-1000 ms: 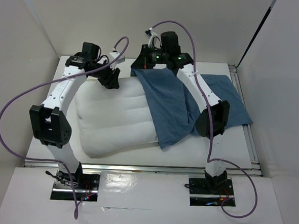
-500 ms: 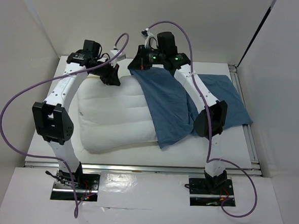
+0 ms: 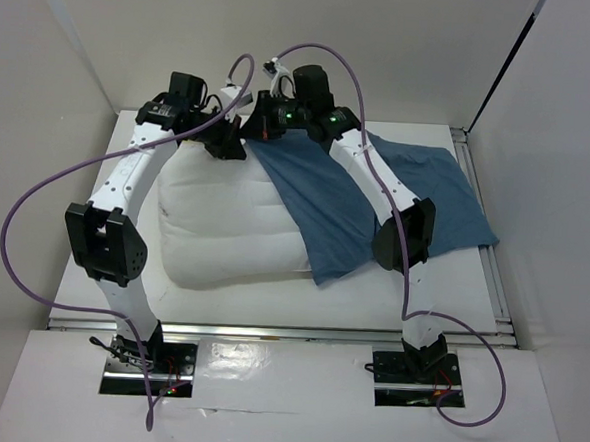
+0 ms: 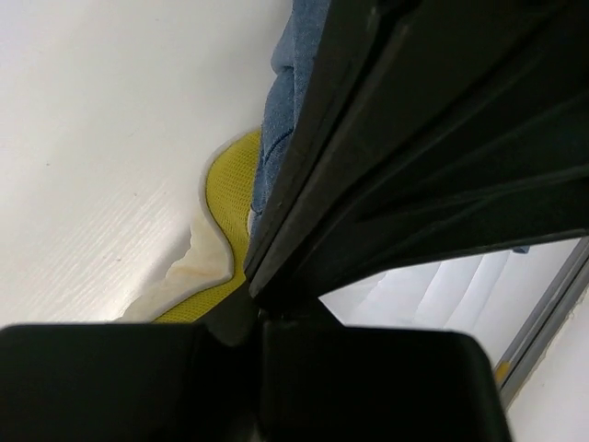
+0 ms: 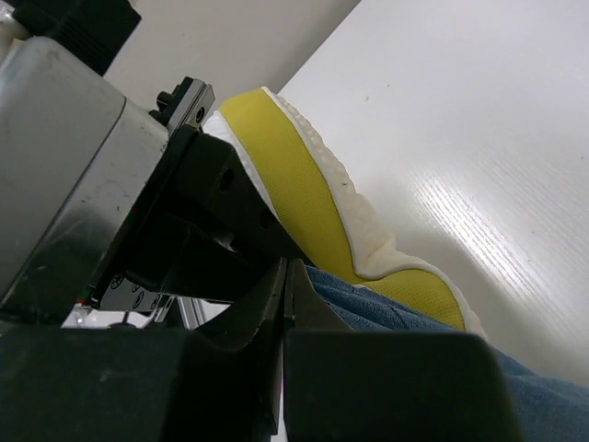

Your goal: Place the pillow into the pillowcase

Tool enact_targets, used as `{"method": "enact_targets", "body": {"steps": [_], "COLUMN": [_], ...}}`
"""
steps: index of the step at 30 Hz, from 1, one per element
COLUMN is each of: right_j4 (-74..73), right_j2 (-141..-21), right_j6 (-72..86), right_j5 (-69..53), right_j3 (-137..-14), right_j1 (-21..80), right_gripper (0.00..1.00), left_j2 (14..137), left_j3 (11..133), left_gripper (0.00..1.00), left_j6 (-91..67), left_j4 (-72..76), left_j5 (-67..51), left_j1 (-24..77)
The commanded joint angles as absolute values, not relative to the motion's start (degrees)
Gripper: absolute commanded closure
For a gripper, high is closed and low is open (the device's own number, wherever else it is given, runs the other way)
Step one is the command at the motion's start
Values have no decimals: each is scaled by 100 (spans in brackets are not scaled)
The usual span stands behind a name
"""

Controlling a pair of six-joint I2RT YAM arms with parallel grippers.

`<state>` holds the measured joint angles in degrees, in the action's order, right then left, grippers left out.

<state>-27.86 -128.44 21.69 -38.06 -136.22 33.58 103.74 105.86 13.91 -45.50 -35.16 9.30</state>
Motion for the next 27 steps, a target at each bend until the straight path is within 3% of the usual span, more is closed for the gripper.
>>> {"method": "enact_targets", "body": {"steps": [1,10,12,13,17,20,27], "right_j4": [-1767,-1582,-1582,-1582,-1774,-1915,-2329], "right_j2": [-12858,-12964,-12815,-12754,-12420,-12078,-11366], "right_j6": [2531,2585,2497,2444,2243,2119,1627], "right_j5": [-4069,-3833,-3631,-3560,-3279,-3121,-3067], "right_j3": [-14027,-13949,-13703,-13598,-13289,-13140,-12860], "right_j1": [3840,3955,3955,3885,3675,3403,2866], "right_gripper": [100,99,89,74,45,34,33], "left_j2": [10020,9967,9888,9827,9703,9781,10649], "left_j3": [10627,10266,9924,9818,9221,8922,9008], "left_gripper": [100,100,100,100,100,100,100], "left_j6": [914,510,449,448,510,457,159], "left_j4": [-3490,-3085,-2876,-2874,-2418,-2216,-1601], "left_j5": [-4219,-4280,-4157,-4044,-3622,-3402,-2297], "left_j1": [1353,1591,1591,1591,1425,1188,705]}}
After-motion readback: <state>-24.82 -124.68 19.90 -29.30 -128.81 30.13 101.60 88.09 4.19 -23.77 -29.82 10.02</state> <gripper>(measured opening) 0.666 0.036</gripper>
